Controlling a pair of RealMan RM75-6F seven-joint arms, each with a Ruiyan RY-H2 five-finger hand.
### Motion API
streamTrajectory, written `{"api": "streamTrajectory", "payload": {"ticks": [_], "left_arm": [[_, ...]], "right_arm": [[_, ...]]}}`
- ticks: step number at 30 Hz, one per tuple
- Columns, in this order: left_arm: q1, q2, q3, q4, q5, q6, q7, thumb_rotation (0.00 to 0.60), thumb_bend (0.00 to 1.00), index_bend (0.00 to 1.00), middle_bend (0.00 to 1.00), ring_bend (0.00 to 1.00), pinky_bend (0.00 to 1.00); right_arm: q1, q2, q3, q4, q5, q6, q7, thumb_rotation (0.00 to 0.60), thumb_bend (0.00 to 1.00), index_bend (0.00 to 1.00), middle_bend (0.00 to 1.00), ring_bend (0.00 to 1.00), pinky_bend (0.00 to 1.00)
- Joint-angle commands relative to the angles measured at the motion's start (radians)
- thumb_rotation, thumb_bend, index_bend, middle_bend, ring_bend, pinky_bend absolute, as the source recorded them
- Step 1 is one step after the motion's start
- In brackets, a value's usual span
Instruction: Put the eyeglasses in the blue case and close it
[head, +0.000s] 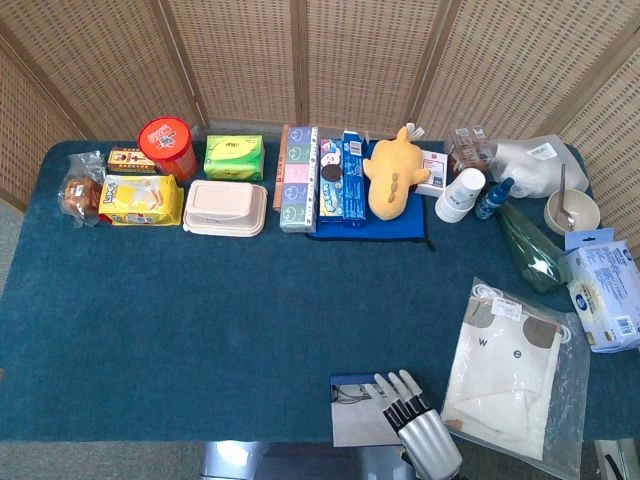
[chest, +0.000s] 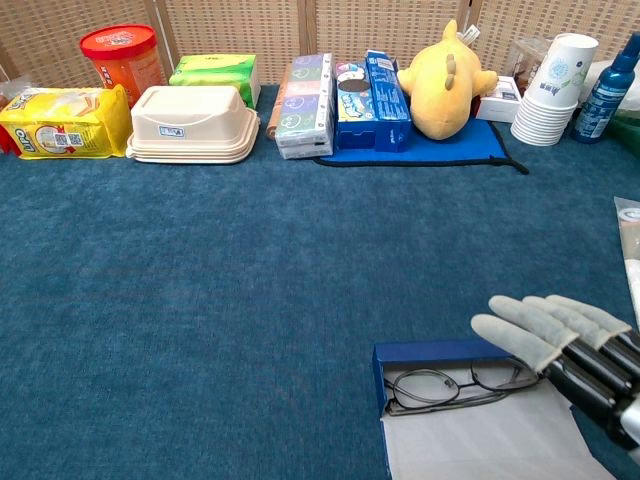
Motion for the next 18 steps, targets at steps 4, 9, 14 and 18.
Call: {"api": "streamTrajectory", "payload": {"ticks": [4,9,14,18], "left_arm": [[-0.006,-0.01,-0.003,0.014,-0.01,-0.016,-0.008,0.6,0.31,0.05,0.06,0.0,0.0],[-0.013,-0.017,-0.005,0.021,-0.013,-0.029,-0.01,0.6,0.31,0.05,0.06,0.0,0.0],[-0.018,-0.022,-0.005,0.024,-0.013,-0.038,-0.009,0.6,0.31,0.05,0.06,0.0,0.0],[-0.021,-0.025,-0.005,0.025,-0.01,-0.042,-0.007,0.6,0.31,0.05,0.06,0.0,0.0]], "right_arm": [[0.018,0.006,0.01,-0.026,0.001,-0.01,0.004,0.6,0.26,0.31,0.07,0.0,0.04],[0.021,0.006,0.012,-0.03,0.009,-0.018,0.007,0.6,0.32,0.49,0.14,0.02,0.06],[0.022,0.007,0.011,-0.033,0.017,-0.025,0.007,0.6,0.34,0.55,0.18,0.07,0.08],[0.02,0.006,0.011,-0.035,0.019,-0.022,0.004,0.6,0.34,0.59,0.2,0.09,0.09]]}}
